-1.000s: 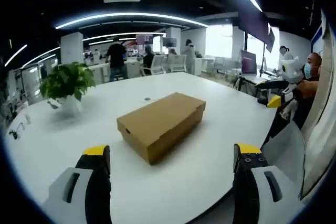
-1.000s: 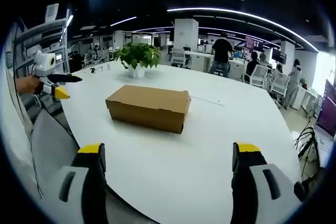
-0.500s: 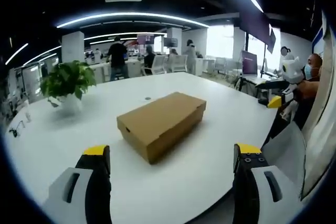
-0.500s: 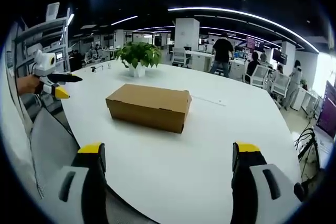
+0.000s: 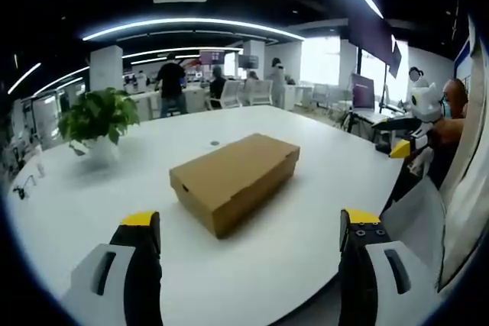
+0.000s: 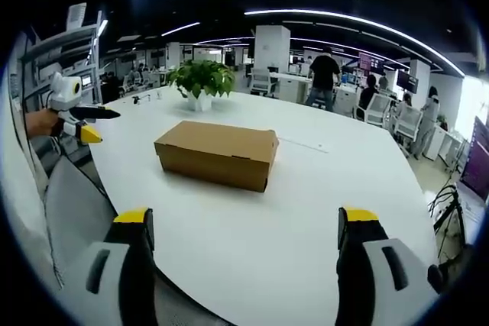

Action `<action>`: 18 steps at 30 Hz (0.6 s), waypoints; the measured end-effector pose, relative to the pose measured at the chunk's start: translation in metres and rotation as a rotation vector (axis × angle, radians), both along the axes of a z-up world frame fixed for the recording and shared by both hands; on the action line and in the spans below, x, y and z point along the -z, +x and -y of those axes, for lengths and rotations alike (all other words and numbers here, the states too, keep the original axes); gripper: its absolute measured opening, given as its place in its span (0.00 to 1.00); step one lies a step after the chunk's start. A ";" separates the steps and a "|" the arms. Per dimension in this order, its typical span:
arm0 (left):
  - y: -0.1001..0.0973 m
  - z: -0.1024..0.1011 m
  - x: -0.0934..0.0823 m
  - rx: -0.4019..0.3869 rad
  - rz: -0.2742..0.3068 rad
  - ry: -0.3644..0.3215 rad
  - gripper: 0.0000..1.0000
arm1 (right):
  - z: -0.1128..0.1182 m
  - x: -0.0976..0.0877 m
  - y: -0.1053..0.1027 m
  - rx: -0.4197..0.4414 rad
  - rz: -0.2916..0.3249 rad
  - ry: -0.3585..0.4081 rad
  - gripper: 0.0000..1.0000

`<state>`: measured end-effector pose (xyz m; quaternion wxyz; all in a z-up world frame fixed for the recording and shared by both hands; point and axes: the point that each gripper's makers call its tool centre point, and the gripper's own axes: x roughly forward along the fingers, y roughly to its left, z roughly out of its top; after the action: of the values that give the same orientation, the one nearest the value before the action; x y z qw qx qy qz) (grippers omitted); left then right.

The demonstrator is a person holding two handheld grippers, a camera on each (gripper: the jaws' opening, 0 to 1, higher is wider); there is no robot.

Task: Operate the shoe box by opening the lid, removing the specified soft item, and placing it in the target area until the item is outside and the box remains undamaged.

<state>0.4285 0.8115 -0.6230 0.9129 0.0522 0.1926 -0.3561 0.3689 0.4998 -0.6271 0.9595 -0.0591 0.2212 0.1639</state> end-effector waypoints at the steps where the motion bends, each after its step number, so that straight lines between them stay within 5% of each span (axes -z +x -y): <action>1: 0.000 0.000 0.000 0.001 0.000 0.001 1.00 | 0.000 0.000 0.000 0.001 0.000 0.000 0.95; 18: 0.000 0.001 0.001 0.008 -0.007 0.003 1.00 | -0.001 0.000 0.000 -0.004 0.002 0.002 0.95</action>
<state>0.4283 0.8103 -0.6244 0.9108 0.0532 0.1960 -0.3594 0.3690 0.5013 -0.6269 0.9595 -0.0586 0.2198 0.1662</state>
